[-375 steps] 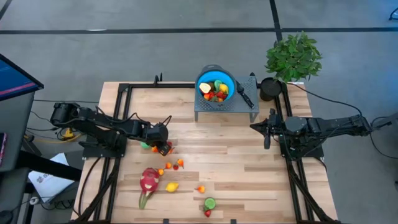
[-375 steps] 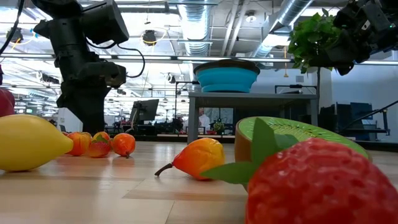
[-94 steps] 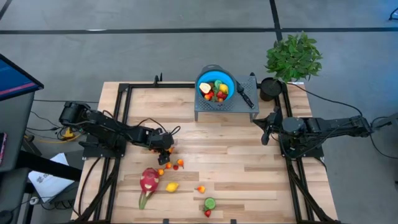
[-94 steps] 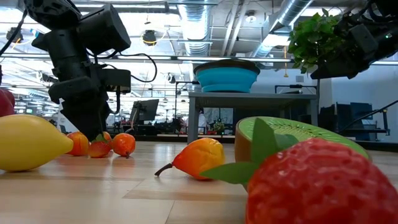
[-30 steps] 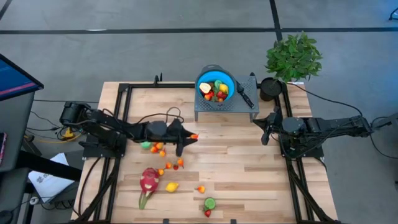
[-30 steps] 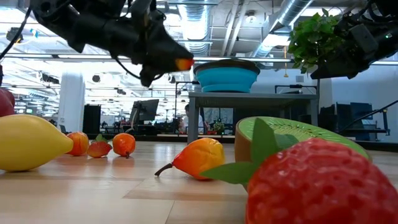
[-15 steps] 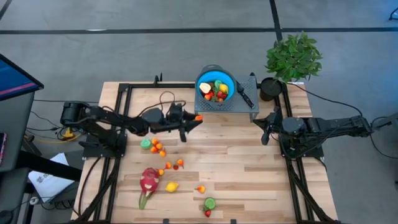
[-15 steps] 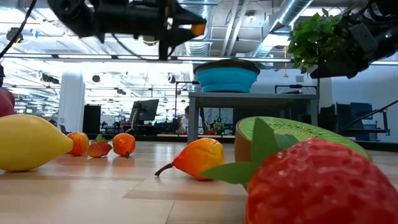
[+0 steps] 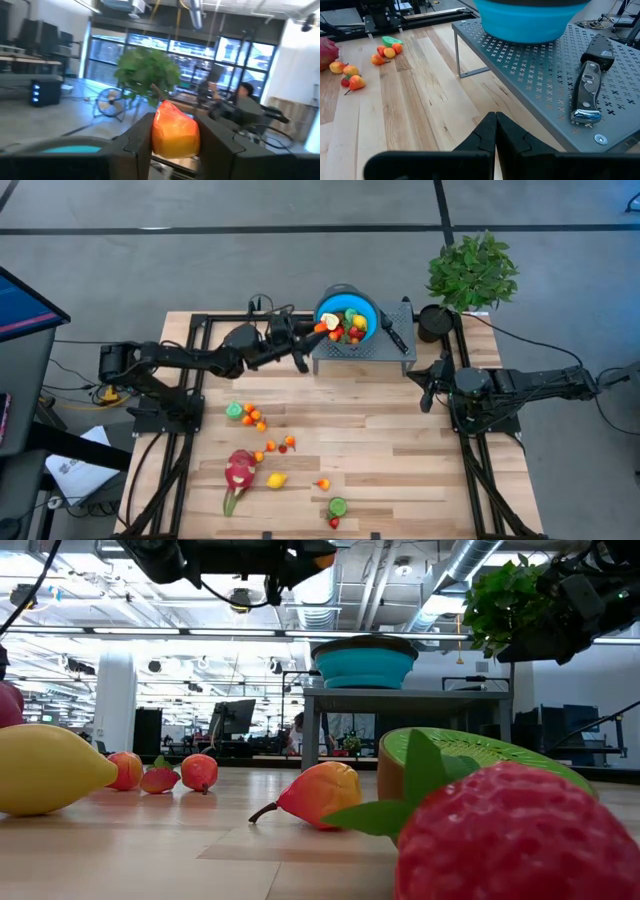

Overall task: Pick & Place Fruit
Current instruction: Put the yellow pear into the strainer bowl

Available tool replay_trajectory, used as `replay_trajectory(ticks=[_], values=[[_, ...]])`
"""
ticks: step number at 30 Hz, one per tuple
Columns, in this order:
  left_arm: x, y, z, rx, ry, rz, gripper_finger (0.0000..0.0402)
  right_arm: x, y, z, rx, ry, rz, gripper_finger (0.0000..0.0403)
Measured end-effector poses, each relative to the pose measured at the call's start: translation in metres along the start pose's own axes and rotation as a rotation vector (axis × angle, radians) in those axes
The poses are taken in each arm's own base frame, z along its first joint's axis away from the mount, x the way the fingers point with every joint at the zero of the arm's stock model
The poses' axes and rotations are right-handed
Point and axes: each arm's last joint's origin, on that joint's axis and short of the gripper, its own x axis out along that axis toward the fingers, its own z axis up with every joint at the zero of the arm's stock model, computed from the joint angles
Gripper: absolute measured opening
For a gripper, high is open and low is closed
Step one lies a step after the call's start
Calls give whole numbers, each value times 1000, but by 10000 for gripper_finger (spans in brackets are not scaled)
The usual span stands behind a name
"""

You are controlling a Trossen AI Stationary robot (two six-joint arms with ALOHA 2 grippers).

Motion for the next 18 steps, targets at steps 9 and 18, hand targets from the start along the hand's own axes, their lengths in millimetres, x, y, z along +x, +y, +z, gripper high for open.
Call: replay_trajectory(ticks=[9,18], values=[[1,15,3,8,-12,57,123,0,0,0,0,1,0,0],[30,19,-6,32,-8,108,123,0,0,0,-1,1,0,0]])
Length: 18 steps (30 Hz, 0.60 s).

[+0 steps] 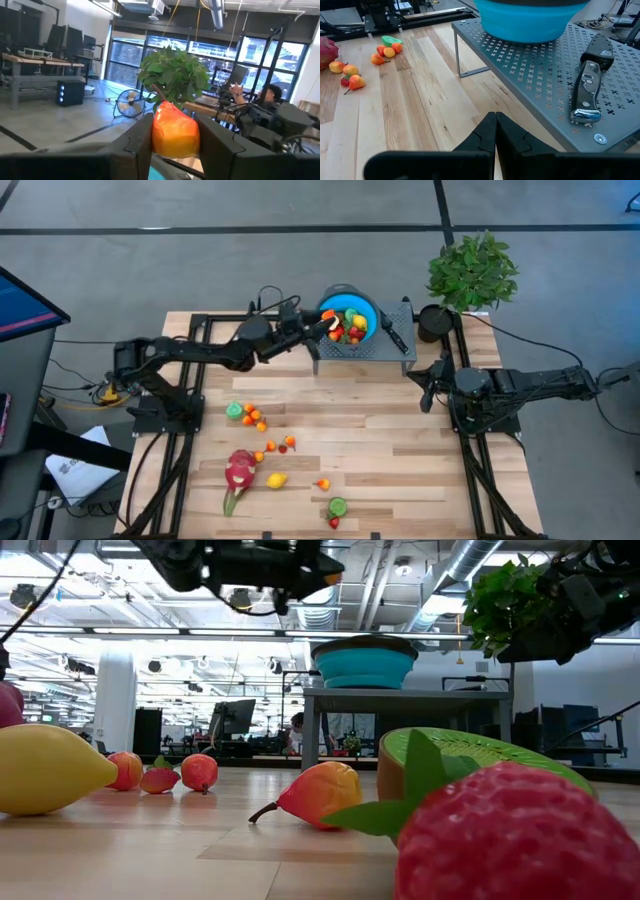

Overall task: Pick & Place Fruit
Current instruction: Put the yellow pear into the strainer bowl

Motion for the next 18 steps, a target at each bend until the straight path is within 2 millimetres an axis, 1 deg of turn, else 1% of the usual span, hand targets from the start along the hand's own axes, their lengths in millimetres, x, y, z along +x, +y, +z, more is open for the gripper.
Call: replay_trajectory(ticks=[3,5,9,13,18], values=[[18,5,-4,6,4,-7,125,0,0,0,0,0,0,0],[28,12,-4,11,8,2,125,0,0,0,-1,1,0,0],[43,28,-5,21,99,60,126,0,0,0,-1,1,1,0],[52,38,-8,24,169,86,126,0,0,0,-11,3,0,0],[54,42,-14,33,234,106,126,0,0,-1,-14,9,-1,0]])
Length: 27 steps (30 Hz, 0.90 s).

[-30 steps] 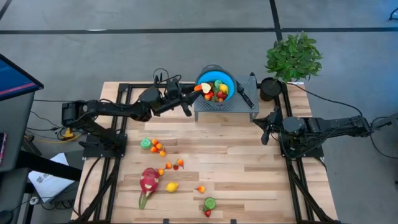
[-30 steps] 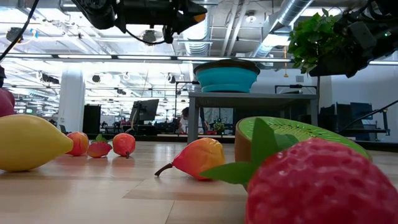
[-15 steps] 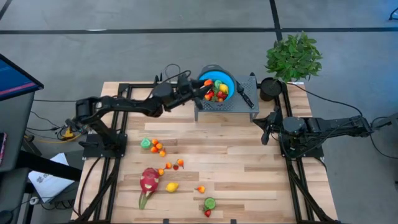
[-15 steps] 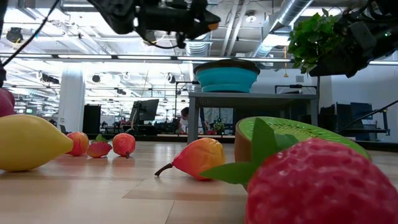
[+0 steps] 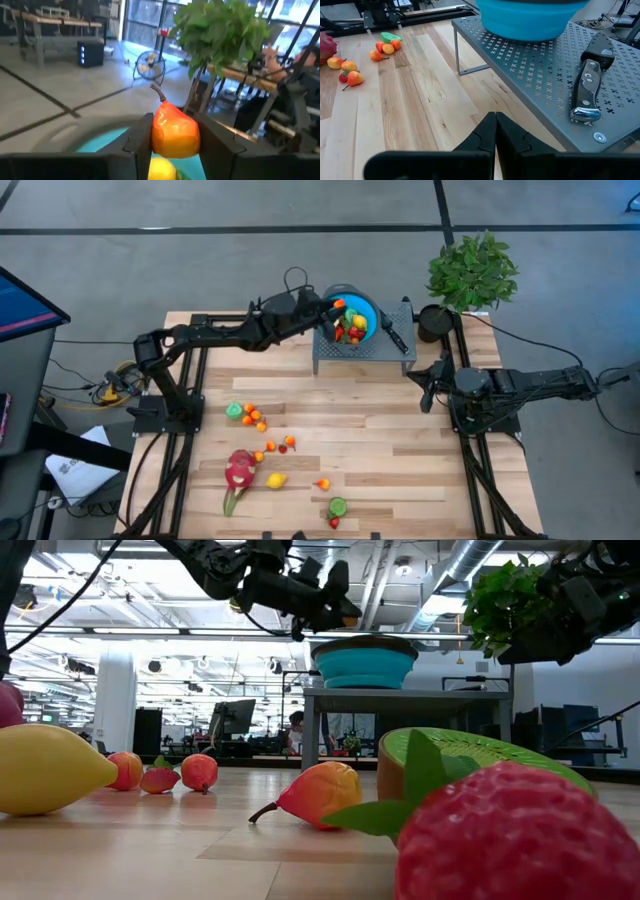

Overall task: Pick & Place Fruit
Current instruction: Put the yellow pear into the strainer bowl

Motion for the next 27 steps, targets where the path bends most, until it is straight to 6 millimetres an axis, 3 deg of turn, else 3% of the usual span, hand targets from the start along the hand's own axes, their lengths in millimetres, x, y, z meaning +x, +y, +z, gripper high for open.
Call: replay_trajectory(ticks=[14,27], values=[[-2,-8,-12,-3,106,-3,130,0,0,-1,-8,13,-3,0],[-2,-8,-12,-23,110,0,205,0,0,-1,-8,13,-2,0]])
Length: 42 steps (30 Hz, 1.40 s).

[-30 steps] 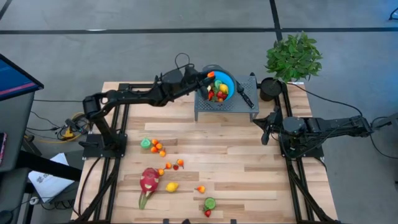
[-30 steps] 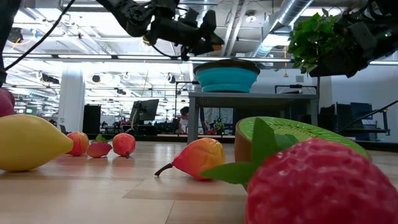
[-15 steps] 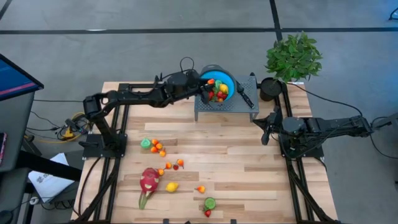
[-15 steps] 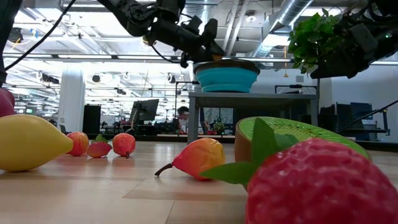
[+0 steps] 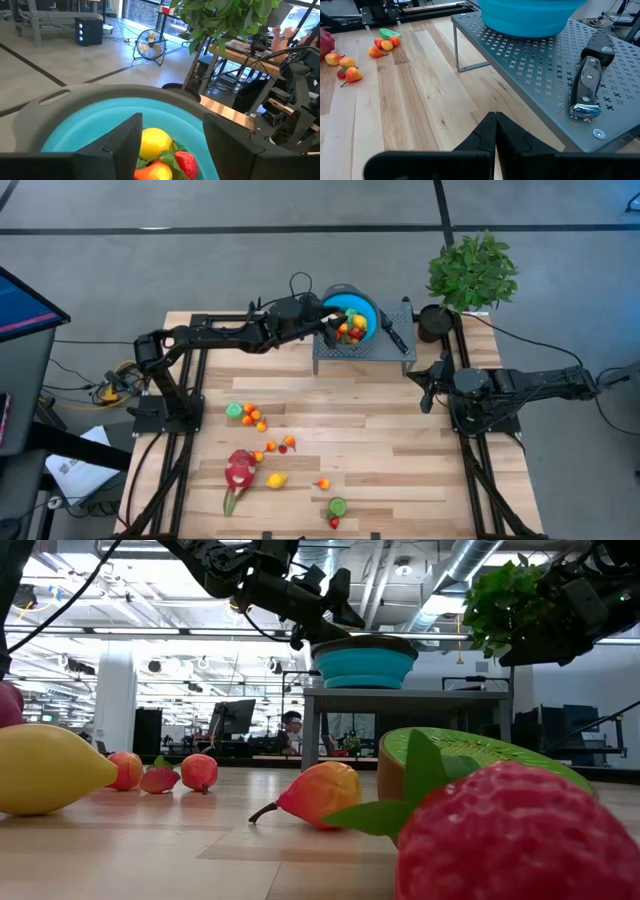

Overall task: Pick & Place Fruit
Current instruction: Put the yellow pear into the strainer bowl

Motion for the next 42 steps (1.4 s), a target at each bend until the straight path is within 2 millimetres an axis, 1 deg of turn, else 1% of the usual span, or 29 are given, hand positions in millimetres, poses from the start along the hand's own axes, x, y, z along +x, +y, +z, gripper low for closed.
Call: replay_trajectory(ticks=[3,6,11,16,21,29,32,37,42], values=[[-1,-1,0,0,-1,-4,194,0,0,0,5,0,0,0],[-2,-5,1,0,-2,-26,167,0,0,0,8,0,1,0],[-8,-10,9,-1,-19,-75,121,0,0,0,8,1,1,0],[-13,-14,14,-2,-31,-89,94,0,0,0,8,1,1,0],[-14,-16,15,-3,-40,-96,85,0,0,0,8,1,1,0],[-14,-16,16,-4,-46,-97,85,0,0,1,13,-8,3,0],[-14,-19,15,2,-46,-104,85,0,1,2,23,-22,7,0],[-18,-36,13,71,-46,-148,85,0,1,3,24,-24,7,0],[-26,-61,9,144,-33,-254,85,0,1,3,62,-24,7,0]])
